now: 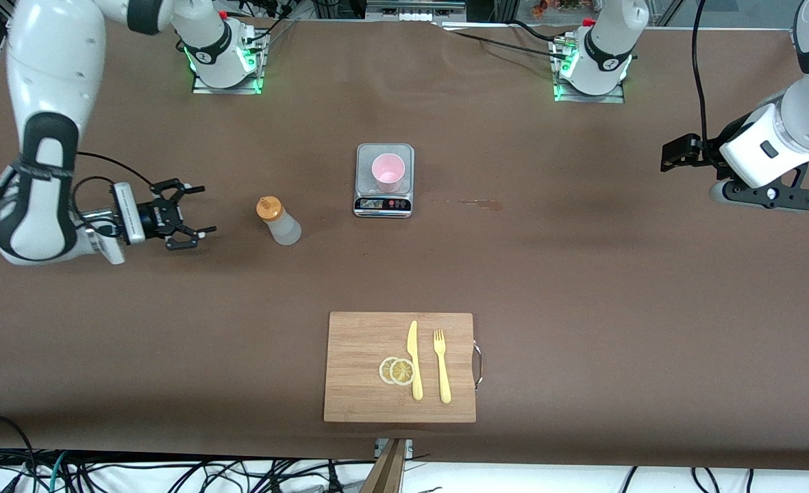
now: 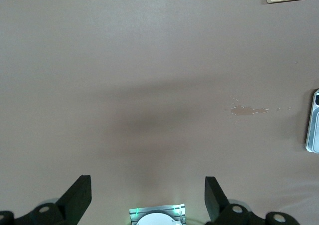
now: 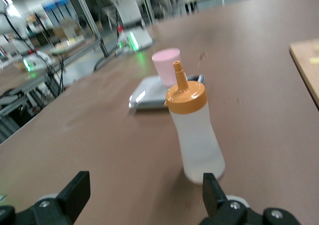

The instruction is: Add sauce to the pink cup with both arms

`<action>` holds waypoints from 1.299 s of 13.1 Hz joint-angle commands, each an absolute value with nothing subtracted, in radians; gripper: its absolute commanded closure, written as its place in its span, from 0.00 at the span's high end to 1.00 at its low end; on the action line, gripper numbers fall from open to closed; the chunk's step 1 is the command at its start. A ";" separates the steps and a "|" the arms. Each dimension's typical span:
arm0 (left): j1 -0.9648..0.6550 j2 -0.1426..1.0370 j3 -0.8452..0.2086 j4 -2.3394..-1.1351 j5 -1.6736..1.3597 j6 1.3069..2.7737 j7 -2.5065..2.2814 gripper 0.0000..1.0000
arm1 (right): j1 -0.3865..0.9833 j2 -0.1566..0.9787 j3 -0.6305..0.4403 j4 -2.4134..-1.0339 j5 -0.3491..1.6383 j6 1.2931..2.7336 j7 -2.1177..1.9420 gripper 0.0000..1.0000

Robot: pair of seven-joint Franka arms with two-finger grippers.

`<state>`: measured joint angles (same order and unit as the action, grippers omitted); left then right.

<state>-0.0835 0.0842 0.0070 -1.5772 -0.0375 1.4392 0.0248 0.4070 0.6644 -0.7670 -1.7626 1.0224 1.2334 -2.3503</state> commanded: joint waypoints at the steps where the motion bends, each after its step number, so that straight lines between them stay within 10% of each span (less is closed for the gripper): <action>1: -0.078 0.095 0.002 -1.552 -0.031 1.431 0.018 1.00 | 0.410 0.435 -0.743 -1.792 0.823 1.366 -2.093 1.00; 9: -0.078 0.095 0.003 -1.551 -0.040 1.431 0.018 1.00 | 0.385 0.034 -0.554 -1.790 0.330 1.482 -1.225 1.00; 17: -0.078 0.097 0.003 -1.552 -0.040 1.431 0.018 1.00 | 0.354 -0.025 -0.361 -1.588 0.083 1.344 -0.570 1.00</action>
<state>-0.0833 0.0858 0.0071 -1.5751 -0.0375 1.4392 0.0248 0.3785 -0.0275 -0.4193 -1.6523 0.1354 1.3866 -0.6950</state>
